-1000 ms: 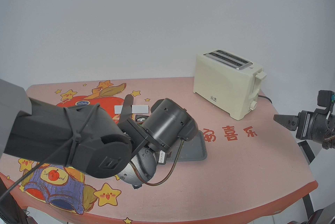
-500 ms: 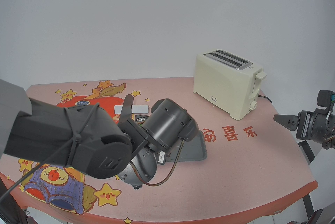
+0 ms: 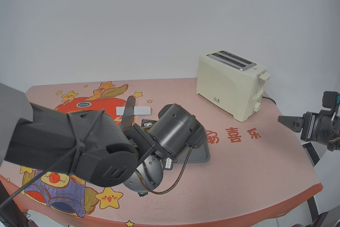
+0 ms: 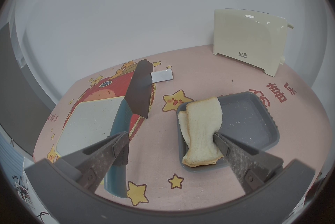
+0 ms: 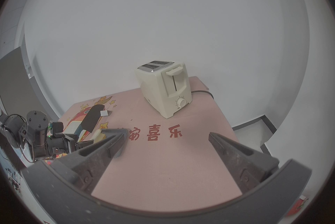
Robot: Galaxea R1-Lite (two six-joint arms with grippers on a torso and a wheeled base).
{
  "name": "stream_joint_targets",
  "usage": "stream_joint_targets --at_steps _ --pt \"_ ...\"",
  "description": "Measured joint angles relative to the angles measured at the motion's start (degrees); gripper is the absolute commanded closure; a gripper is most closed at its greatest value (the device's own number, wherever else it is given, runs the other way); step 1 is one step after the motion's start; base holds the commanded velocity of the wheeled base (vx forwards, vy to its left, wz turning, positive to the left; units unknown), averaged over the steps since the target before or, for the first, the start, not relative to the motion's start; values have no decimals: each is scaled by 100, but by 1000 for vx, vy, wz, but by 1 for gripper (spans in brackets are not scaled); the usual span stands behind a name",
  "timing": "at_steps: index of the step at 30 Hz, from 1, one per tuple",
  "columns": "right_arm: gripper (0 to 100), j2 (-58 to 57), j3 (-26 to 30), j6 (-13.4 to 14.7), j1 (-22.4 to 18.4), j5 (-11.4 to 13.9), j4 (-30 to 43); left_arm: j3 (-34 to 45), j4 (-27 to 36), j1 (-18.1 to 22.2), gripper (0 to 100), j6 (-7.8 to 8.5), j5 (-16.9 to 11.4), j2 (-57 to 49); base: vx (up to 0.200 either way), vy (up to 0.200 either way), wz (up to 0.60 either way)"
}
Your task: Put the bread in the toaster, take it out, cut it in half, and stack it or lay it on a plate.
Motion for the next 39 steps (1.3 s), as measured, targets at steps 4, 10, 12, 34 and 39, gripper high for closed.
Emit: stream_joint_targets --at_steps 4,10,12,34,39 --pt "0 -2 0 0 0 0 0 16 -123 -11 0 18 -40 -2 0 0 0" --pt "0 -2 0 0 0 0 2 33 -127 -5 0 46 -40 -2 0 0 0" --pt "0 -5 0 0 0 -2 2 38 -129 -5 0 46 -38 -11 0 0 0" --pt "0 22 9 1 7 7 2 606 -2310 397 0 550 -148 -1317 0 0 0" --pt "0 41 33 0 10 7 -9 744 -2698 785 0 689 -456 -1869 0 0 0"
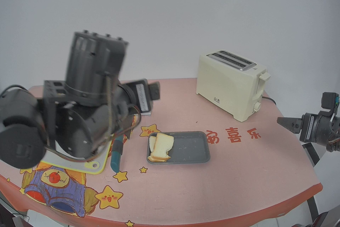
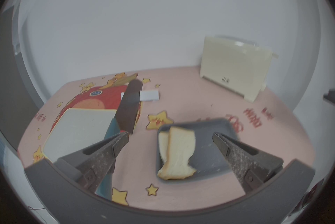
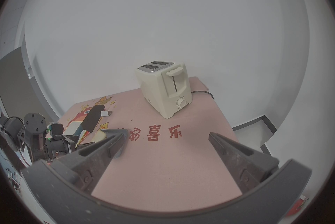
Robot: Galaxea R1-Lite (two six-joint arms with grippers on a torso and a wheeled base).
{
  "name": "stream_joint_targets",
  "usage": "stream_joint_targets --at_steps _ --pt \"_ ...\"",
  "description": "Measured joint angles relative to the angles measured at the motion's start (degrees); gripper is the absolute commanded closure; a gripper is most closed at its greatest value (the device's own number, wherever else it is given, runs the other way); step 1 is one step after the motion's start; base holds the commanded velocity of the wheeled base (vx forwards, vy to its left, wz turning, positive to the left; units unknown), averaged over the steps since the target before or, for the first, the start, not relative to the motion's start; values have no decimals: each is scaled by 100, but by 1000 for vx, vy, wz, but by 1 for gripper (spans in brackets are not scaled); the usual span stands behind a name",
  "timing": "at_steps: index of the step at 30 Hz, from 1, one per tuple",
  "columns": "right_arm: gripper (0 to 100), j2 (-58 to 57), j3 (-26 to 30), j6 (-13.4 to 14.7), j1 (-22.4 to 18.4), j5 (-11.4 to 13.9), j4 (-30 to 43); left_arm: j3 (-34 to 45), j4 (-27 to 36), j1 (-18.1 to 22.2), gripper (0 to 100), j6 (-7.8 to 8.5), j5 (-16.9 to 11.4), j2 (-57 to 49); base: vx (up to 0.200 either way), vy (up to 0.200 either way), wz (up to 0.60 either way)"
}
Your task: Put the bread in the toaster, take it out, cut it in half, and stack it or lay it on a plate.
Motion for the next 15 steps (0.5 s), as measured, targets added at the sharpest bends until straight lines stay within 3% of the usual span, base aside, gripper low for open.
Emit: stream_joint_targets --at_steps 5,11,15 --pt "0 22 24 1 4 0 -6 124 -247 434 0 143 -116 -483 0 0 0" --pt "0 39 46 1 4 2 -13 666 -753 527 0 182 -143 -695 0 0 0" --pt "0 48 66 1 4 0 -24 1271 -1312 530 0 367 -146 -766 0 0 0"
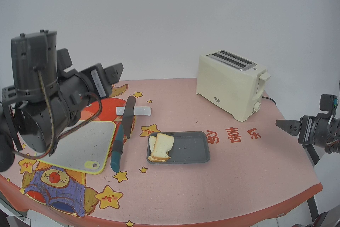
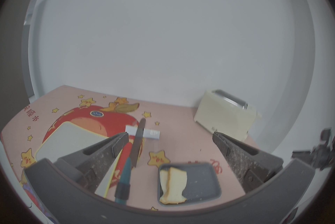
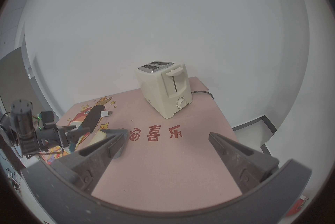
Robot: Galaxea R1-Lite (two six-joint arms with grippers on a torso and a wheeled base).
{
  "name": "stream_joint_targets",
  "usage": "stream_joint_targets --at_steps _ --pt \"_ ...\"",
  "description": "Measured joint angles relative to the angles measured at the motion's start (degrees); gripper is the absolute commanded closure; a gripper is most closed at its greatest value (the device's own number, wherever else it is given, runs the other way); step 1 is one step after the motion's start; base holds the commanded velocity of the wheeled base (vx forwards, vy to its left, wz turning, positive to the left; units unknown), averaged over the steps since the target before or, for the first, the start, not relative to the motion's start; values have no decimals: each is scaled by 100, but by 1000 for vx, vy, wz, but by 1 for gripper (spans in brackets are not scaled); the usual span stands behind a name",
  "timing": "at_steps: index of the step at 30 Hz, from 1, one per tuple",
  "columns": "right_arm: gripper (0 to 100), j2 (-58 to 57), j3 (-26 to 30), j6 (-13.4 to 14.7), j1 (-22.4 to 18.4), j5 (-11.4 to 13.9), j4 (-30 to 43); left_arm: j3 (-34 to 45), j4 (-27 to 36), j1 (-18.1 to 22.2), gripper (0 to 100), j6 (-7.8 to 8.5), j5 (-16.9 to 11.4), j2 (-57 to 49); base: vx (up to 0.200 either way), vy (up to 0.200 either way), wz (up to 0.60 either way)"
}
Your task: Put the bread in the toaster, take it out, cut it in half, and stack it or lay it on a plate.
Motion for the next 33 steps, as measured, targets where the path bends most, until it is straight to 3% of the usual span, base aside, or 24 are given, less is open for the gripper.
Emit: stream_joint_targets --at_steps 1,2,8,15,20,26,29,33 --pt "0 2 4 0 0 0 -11 289 -391 7 0 215 0 -56 0 0 0" --pt "0 -2 6 -1 0 -2 -11 400 -530 11 0 318 0 -111 0 0 0" --pt "0 -94 6 -90 -74 -33 -20 772 -679 176 0 617 -7 -583 0 0 0" --pt "0 -623 34 -428 -425 -62 -11 1521 -692 862 0 1054 -7 -1453 0 0 0" --pt "0 -1269 245 -828 -922 -38 7 2249 -684 1417 0 1386 -10 -2358 0 0 0" --pt "0 -2002 653 -1328 -1880 -13 -6 2844 -675 1766 0 1563 23 -3280 0 0 0" --pt "0 -2467 869 -1730 -2371 -10 -11 3142 -662 1924 0 1599 45 -3735 0 0 0" --pt "0 -2878 1062 -2081 -2664 0 -20 3412 -596 2219 0 1618 17 -4155 0 0 0"
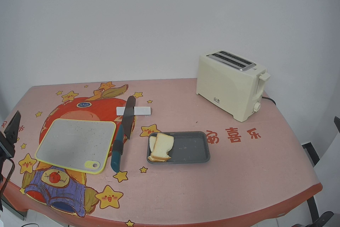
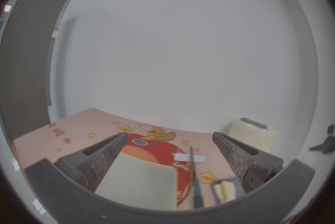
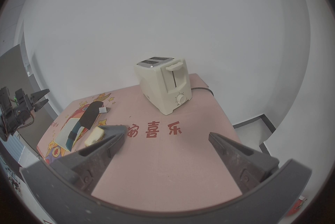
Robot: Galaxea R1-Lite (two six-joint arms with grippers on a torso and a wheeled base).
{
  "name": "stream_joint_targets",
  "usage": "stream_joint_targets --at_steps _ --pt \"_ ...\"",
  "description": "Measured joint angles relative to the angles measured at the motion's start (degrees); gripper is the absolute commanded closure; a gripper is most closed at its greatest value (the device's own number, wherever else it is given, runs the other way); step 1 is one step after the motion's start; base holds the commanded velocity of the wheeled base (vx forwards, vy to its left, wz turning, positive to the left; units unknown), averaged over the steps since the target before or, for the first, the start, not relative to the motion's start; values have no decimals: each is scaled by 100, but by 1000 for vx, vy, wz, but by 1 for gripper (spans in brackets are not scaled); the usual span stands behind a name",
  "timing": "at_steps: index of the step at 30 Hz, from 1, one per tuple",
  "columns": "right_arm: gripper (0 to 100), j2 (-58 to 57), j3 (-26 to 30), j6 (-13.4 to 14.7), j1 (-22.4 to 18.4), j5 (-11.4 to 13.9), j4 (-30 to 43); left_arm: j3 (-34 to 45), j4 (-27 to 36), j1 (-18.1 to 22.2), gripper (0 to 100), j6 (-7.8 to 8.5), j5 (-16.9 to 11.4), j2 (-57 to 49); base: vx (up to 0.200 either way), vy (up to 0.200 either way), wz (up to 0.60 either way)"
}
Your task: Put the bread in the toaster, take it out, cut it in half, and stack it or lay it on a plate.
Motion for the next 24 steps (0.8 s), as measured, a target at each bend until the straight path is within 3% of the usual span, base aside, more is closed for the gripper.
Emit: stream_joint_targets --at_steps 4,11,18,24 --pt "0 -461 215 -158 -241 6 5 293 378 272 0 11 -27 -599 0 0 0" --pt "0 -1050 640 -230 -346 52 9 505 1284 391 0 12 -20 -1563 0 0 0" --pt "0 -1781 1187 -268 -369 397 33 601 2460 466 0 12 -20 -2601 0 0 0" --pt "0 -2194 1486 -277 -405 492 39 742 2572 678 0 63 -238 -3205 0 0 0"
